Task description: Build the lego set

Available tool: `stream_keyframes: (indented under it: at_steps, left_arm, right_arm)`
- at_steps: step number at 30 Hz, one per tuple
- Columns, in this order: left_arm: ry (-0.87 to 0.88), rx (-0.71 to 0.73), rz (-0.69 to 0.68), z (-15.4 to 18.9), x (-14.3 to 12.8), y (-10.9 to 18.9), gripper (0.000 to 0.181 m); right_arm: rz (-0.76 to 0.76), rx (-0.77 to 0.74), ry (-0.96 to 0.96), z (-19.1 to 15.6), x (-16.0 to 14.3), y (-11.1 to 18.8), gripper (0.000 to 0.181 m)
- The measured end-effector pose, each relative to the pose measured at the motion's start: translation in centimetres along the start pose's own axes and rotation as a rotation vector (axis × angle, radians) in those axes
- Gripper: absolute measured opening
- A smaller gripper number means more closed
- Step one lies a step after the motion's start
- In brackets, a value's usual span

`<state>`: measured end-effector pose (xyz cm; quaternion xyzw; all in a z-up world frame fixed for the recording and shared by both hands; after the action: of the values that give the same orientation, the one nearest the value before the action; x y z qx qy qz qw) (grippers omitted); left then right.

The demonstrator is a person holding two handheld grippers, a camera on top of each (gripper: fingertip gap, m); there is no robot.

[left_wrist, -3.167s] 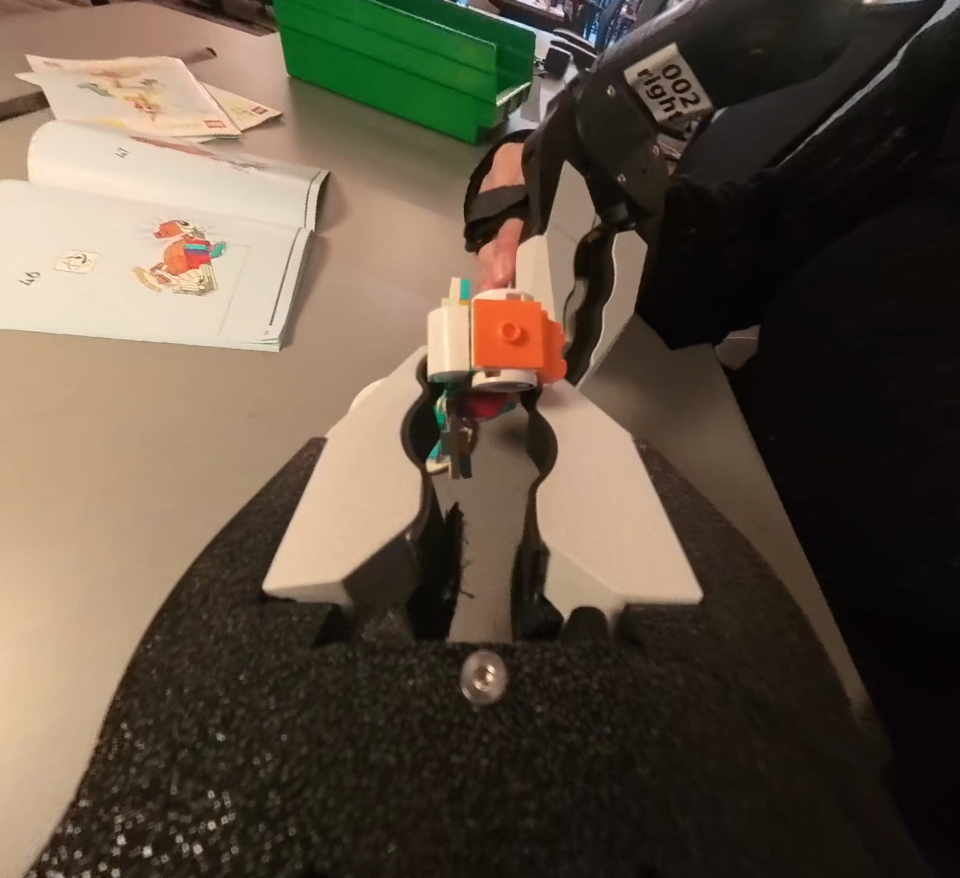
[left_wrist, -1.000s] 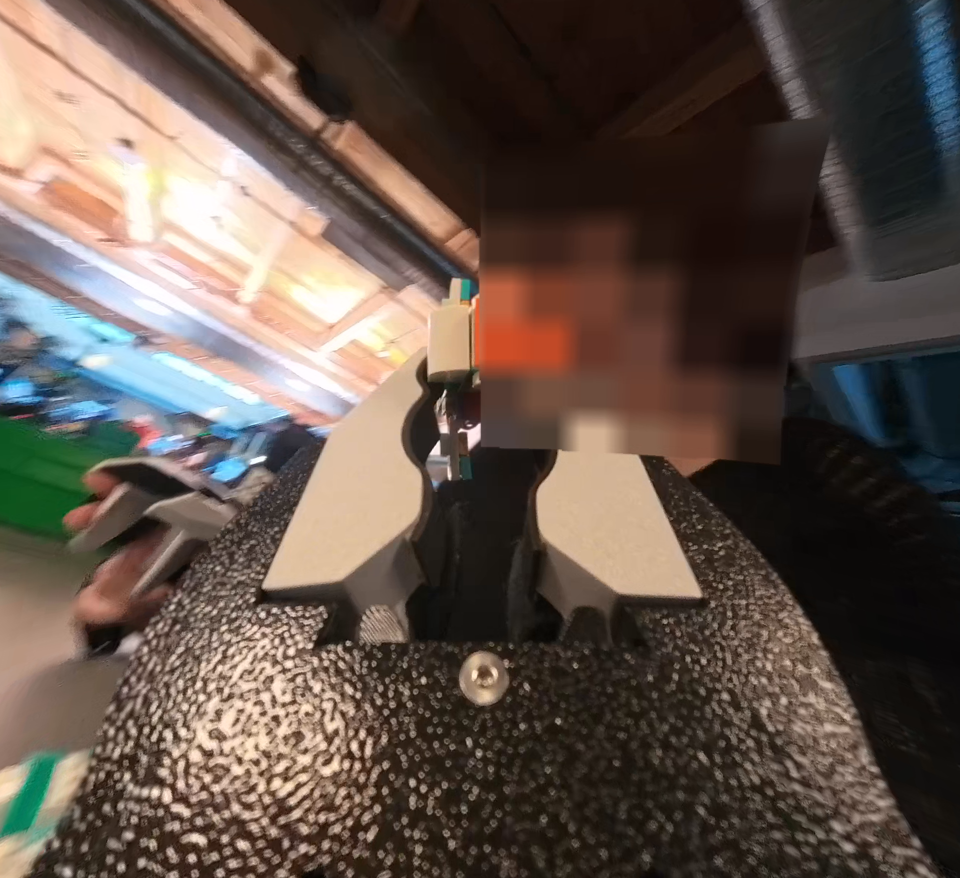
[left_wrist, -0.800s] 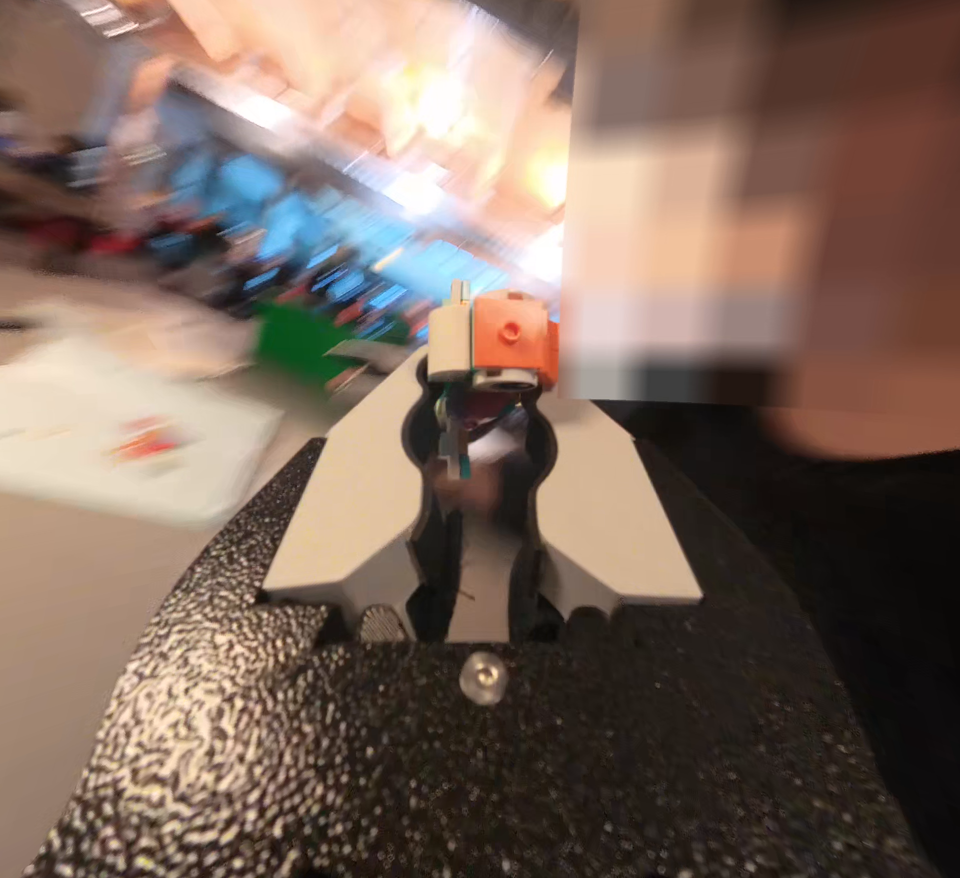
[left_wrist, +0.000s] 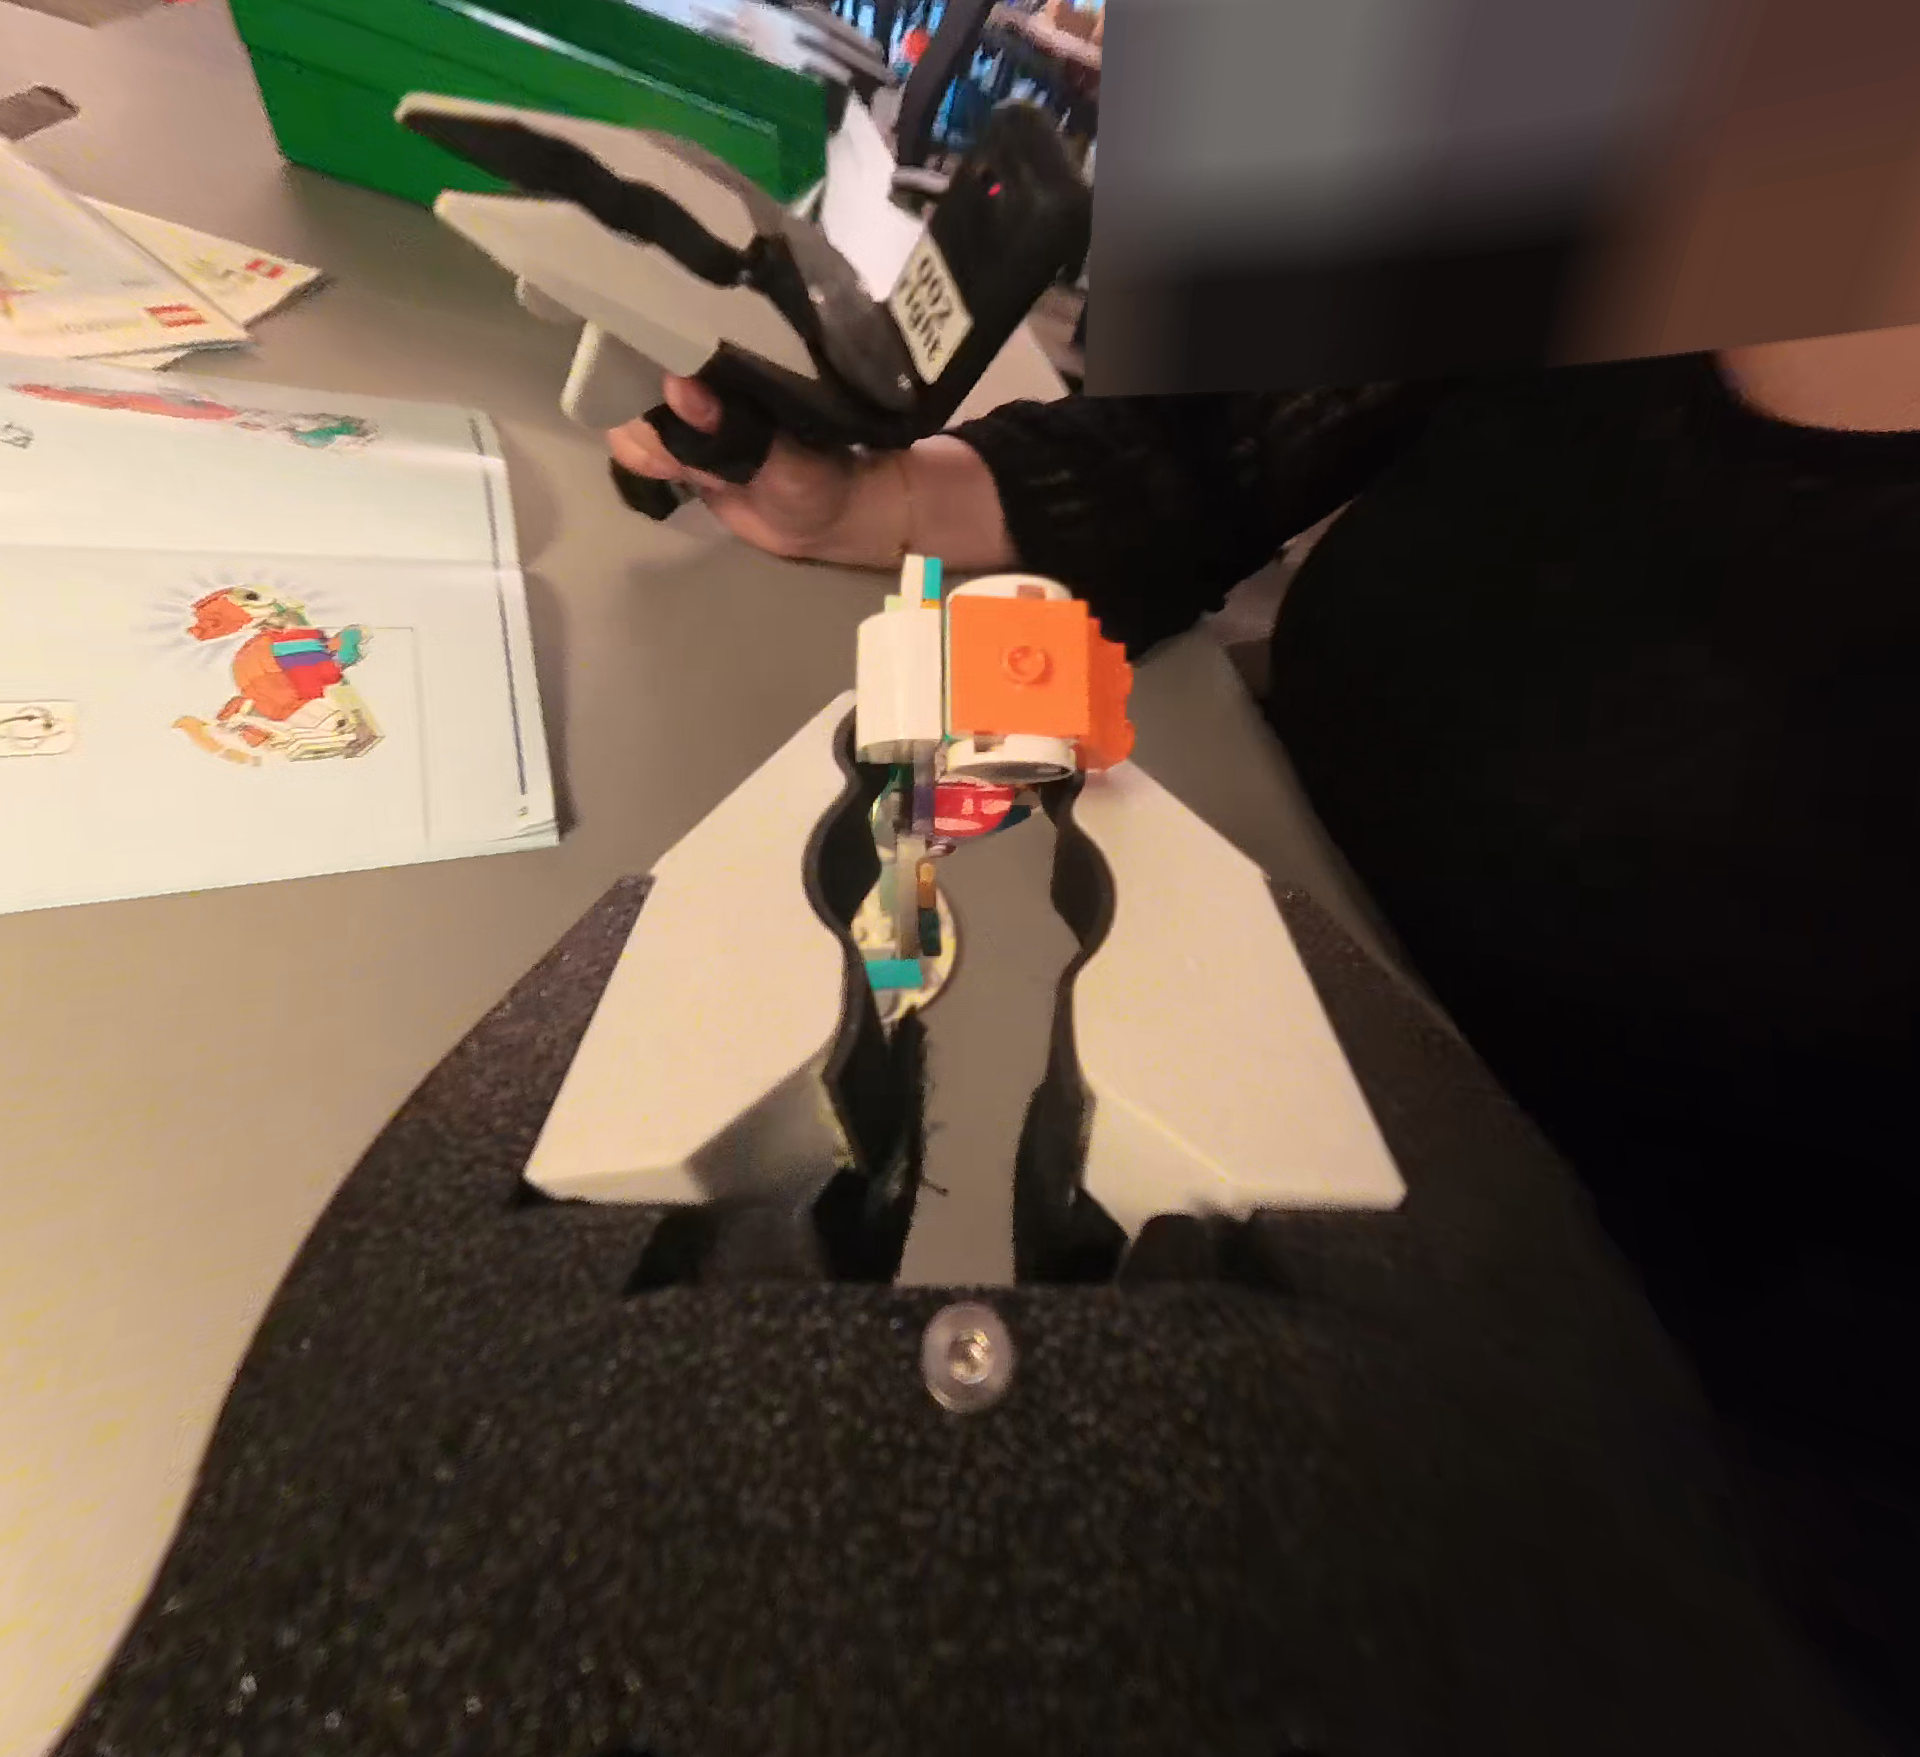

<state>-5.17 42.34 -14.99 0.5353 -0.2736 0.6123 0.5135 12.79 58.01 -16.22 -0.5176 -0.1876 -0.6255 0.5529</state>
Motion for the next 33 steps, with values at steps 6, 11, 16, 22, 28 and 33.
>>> stream_keyframes:
  at_steps: [6, 11, 16, 22, 28, 33]
  left_arm:
    - [0.06, -0.158, 0.204, 0.3, 0.1, 1.0, 0.027]
    - [0.058, -0.207, 0.262, 0.4, 0.4, 0.9, 0.027]
    - [0.075, -0.161, 0.256, 0.1, -0.2, 1.9, 0.027]
    - [0.06, 0.04, 0.073, -0.5, -1.5, 1.8, 0.027]
    - [-0.004, 0.114, -0.118, -0.4, -2.0, -0.3, 0.027]
    - [-0.016, 0.146, -0.222, -0.4, -2.6, -1.6, 0.027]
  right_arm:
    - [0.013, 0.031, -0.019, 0.0, -0.2, -0.6, 0.017]
    - [0.016, 0.061, -0.023, -0.2, -0.4, -1.1, 0.017]
    - [0.006, 0.076, -0.029, -0.4, -0.7, -1.4, 0.016]
    - [-0.004, 0.085, -0.025, -0.5, -0.8, -1.5, 0.016]
    - [-0.011, 0.089, -0.025, -0.6, -0.8, -1.6, 0.016]
    - [-0.015, 0.095, -0.026, -0.7, -0.9, -1.6, 0.016]
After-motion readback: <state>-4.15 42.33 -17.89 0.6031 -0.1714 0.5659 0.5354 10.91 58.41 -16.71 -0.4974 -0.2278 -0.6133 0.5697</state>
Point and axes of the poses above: each gripper's, where its closed fingertips meet, y back along the fingers, x out of its top, z = x × y across the jaws, the point moved 8 cm from there along y, back along the fingers, and after that the axes turned 2 degrees about -y, right-handed, at the moved point
